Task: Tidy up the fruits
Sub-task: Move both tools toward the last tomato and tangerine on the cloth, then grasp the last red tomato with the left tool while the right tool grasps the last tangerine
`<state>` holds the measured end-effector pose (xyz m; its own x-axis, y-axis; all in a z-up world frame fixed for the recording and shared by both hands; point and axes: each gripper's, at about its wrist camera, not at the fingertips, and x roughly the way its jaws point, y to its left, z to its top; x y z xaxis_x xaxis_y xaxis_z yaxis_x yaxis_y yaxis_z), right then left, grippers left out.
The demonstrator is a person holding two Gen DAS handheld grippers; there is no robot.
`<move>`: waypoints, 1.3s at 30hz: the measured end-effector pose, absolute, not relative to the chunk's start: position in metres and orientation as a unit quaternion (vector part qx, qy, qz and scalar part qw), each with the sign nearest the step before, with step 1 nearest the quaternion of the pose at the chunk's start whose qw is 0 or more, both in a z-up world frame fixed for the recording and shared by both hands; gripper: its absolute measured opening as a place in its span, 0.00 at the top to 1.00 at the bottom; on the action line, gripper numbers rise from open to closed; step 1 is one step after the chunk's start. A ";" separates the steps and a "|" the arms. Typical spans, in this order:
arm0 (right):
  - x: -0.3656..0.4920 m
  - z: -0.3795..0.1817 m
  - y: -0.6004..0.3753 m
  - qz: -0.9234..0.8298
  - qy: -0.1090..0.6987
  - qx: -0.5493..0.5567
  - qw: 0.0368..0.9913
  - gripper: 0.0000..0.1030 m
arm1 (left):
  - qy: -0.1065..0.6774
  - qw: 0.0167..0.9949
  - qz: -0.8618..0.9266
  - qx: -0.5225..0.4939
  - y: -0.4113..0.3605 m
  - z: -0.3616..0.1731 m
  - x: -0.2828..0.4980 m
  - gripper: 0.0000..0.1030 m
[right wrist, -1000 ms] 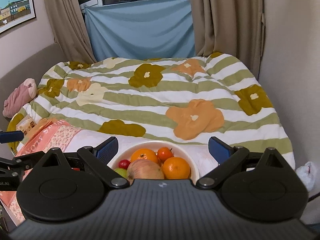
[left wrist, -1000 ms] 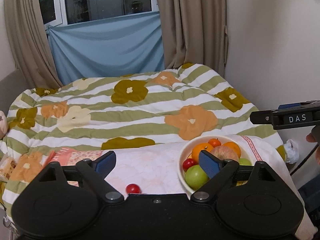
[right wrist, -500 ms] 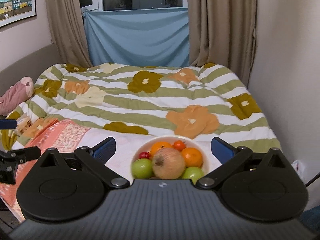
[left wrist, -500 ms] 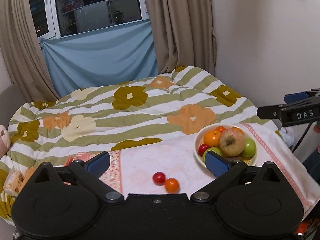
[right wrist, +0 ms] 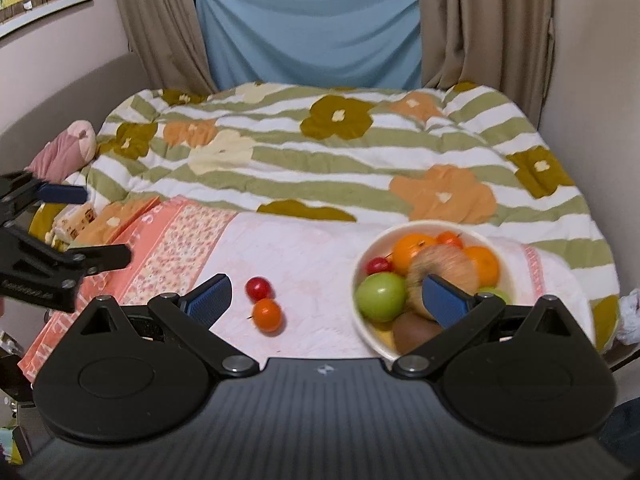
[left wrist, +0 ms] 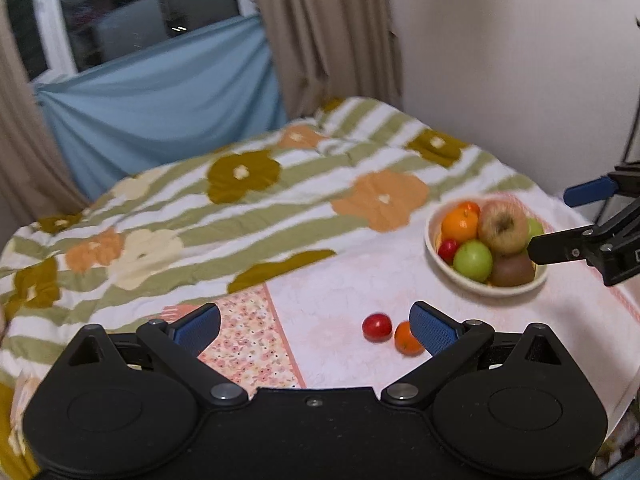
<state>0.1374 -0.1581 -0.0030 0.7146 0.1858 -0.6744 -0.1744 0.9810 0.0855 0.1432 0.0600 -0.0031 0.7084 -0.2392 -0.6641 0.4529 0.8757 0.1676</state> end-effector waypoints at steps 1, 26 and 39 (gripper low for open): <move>0.140 -0.009 -0.153 0.096 0.368 0.006 0.925 0.00 | 0.336 0.905 -0.202 0.166 0.062 -0.008 0.150 0.01; 0.210 -0.146 -0.079 0.128 0.453 -0.054 0.881 0.21 | 0.409 0.779 -0.398 0.258 0.031 -0.129 0.250 0.27; 0.216 -0.158 -0.070 0.154 0.447 -0.073 0.878 0.50 | 0.416 0.775 -0.410 0.242 0.023 -0.134 0.259 0.33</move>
